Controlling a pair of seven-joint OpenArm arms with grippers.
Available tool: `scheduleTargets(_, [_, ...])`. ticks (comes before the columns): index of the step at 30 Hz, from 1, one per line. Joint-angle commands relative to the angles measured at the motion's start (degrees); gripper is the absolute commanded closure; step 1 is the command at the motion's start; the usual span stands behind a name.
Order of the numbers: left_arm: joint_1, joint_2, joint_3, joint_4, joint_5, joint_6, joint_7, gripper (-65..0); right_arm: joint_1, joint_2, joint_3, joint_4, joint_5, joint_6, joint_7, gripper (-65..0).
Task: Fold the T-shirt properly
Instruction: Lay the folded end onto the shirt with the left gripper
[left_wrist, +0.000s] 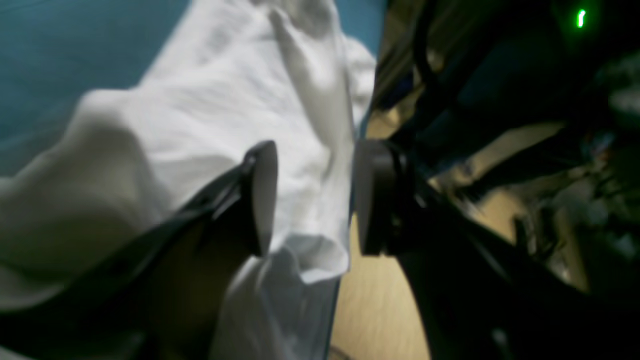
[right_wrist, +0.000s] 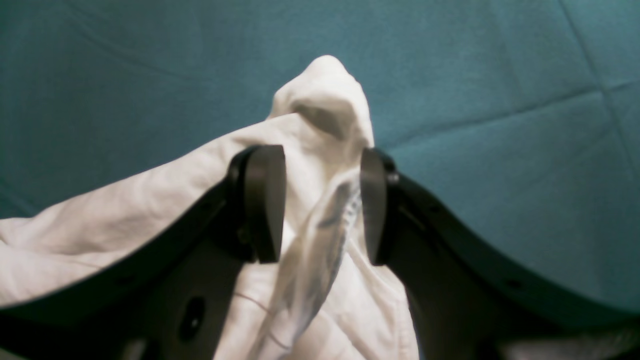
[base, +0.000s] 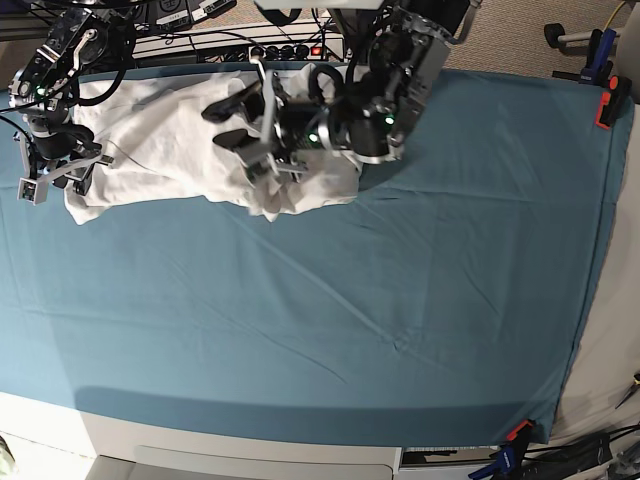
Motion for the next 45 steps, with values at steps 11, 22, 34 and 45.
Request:
scheduleTargets(11, [-1.4,0.8,0.8,3.3,-1.2,0.6,0.6,-18.0,0.3,0.9,0.4,0.9,0.3,0.0,1.3,-24.9])
scheduleTargets(22, [-1.2,0.6,-7.8,8.8,-2.8,2.7,2.4,0.0,0.3,1.0,0.4,0.9,0.3,0.0,1.3,-24.9])
scheduleTargets(34, [3.1,-6.0,-13.6,8.8,-0.7,7.1,2.7,0.0,0.3,0.9,0.4,0.9,0.8,0.0,1.5,-24.9])
scheduleTargets(45, [6.9,-6.0,-9.0,8.8,-3.7,7.1,3.7,0.0,0.3,0.9,0.3,0.9,1.5,0.0,1.5,-24.9])
